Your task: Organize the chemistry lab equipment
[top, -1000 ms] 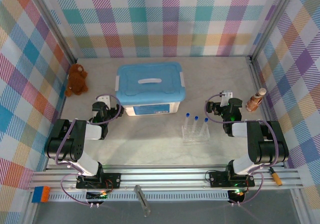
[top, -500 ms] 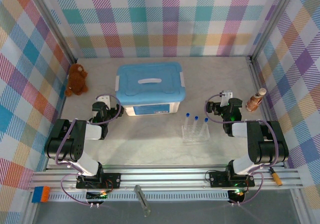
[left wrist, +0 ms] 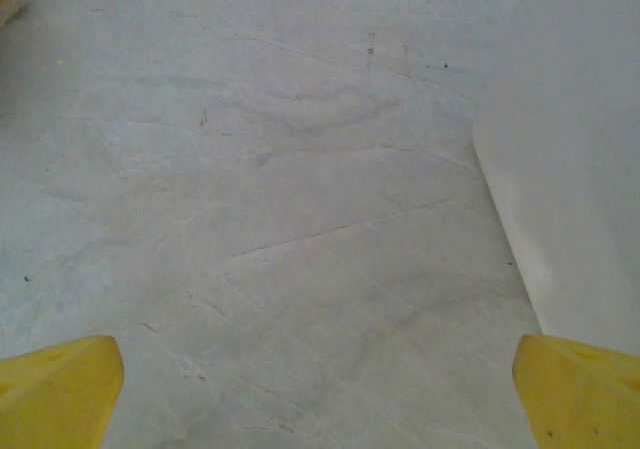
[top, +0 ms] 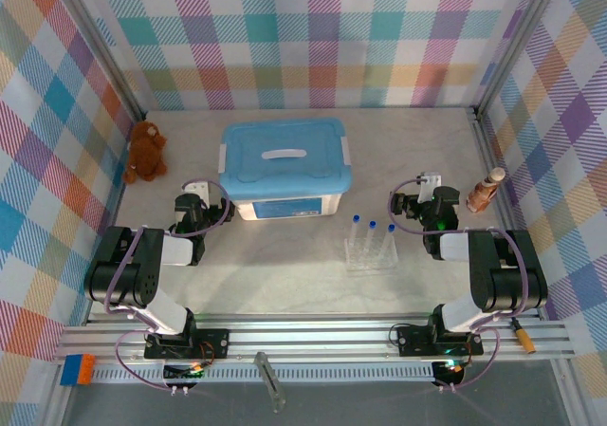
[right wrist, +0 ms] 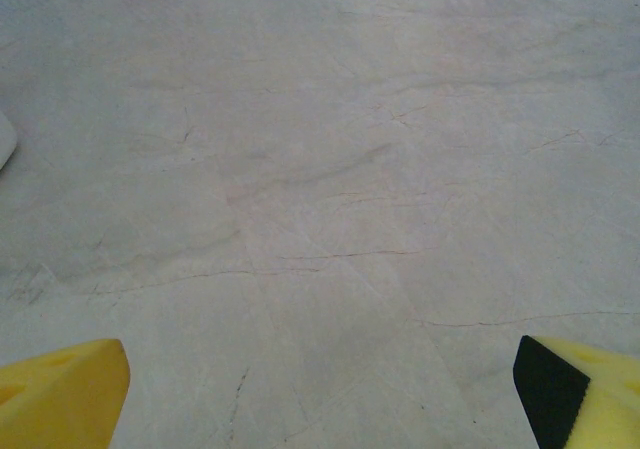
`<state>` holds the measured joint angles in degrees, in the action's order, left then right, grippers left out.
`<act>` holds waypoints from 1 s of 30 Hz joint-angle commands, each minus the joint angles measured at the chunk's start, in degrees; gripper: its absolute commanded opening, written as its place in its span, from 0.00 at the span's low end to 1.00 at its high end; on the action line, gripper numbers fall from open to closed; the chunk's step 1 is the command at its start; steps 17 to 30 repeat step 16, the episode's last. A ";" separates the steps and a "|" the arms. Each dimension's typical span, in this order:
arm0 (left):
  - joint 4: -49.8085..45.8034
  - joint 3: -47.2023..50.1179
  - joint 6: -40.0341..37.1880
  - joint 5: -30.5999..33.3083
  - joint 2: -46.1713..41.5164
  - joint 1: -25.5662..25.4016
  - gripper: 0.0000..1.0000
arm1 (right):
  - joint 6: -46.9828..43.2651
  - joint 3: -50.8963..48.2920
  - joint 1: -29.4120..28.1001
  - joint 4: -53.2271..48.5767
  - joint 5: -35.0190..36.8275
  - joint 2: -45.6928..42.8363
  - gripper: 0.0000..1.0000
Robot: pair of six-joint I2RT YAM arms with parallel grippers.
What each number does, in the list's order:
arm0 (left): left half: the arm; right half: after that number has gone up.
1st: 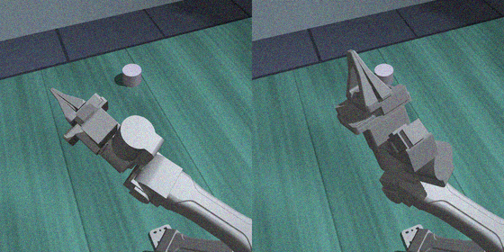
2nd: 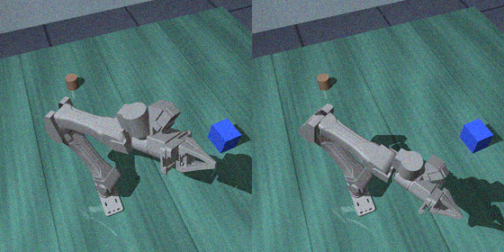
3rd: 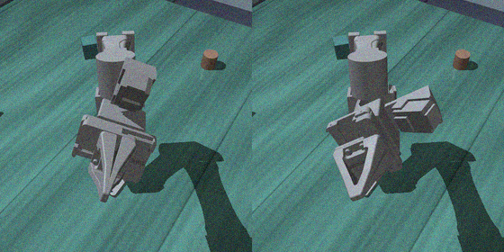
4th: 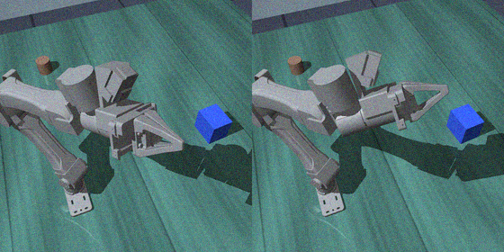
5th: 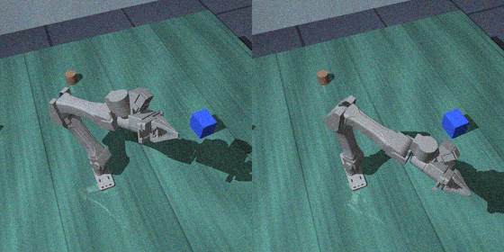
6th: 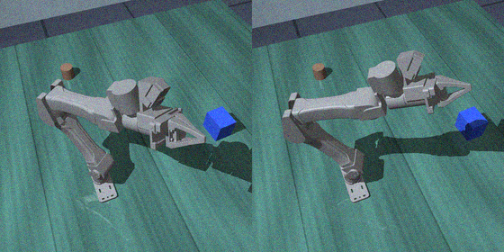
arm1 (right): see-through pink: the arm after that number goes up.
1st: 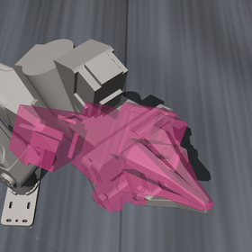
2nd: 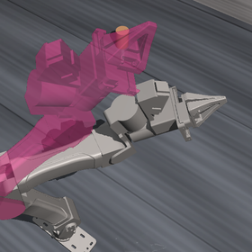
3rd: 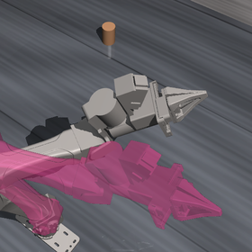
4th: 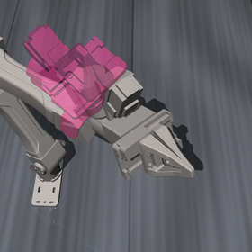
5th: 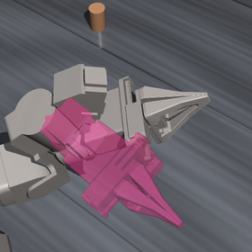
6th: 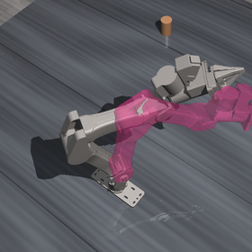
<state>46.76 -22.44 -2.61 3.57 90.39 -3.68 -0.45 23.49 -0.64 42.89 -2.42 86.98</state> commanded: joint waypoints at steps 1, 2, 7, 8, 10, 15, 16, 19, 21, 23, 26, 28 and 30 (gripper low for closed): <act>2.92 -1.10 -0.23 0.07 0.30 -0.21 1.00 | 0.72 1.13 0.62 2.10 -0.48 0.64 0.99; 2.90 -1.15 -0.21 0.03 0.29 -0.23 1.00 | 0.73 1.12 0.56 2.11 -0.44 0.60 0.99; 2.76 -1.21 -0.32 -0.57 0.27 -0.10 1.00 | 0.74 1.12 0.63 2.11 -0.54 0.65 0.99; 2.39 -1.51 -0.08 -1.69 0.46 0.56 1.00 | 0.81 1.12 0.64 2.04 -0.56 0.65 0.99; 2.09 -1.65 0.48 -3.05 0.50 1.31 1.00 | 0.81 1.16 0.64 2.02 -0.64 0.65 0.99; 2.43 -1.40 0.50 -3.05 0.49 1.30 1.00 | 0.81 1.21 0.67 2.01 -0.83 0.65 0.99; 2.57 -1.38 0.49 -3.08 0.48 1.28 1.00 | 0.80 1.21 0.65 2.02 -0.77 0.65 0.99; 2.57 -1.38 0.49 -3.08 0.48 1.28 1.00 | 0.80 1.21 0.65 2.02 -0.77 0.65 0.99; 2.57 -1.38 0.49 -3.08 0.48 1.28 1.00 | 0.80 1.21 0.65 2.02 -0.77 0.65 0.99; 2.57 -1.38 0.49 -3.08 0.48 1.28 1.00 | 0.80 1.21 0.65 2.02 -0.77 0.65 0.99; 2.57 -1.38 0.49 -3.08 0.48 1.28 1.00 | 0.80 1.21 0.65 2.02 -0.77 0.65 0.99; 2.57 -1.38 0.49 -3.08 0.48 1.28 1.00 | 0.80 1.21 0.65 2.02 -0.77 0.65 0.99; 2.57 -1.38 0.49 -3.08 0.48 1.28 1.00 | 0.80 1.21 0.65 2.02 -0.77 0.65 0.99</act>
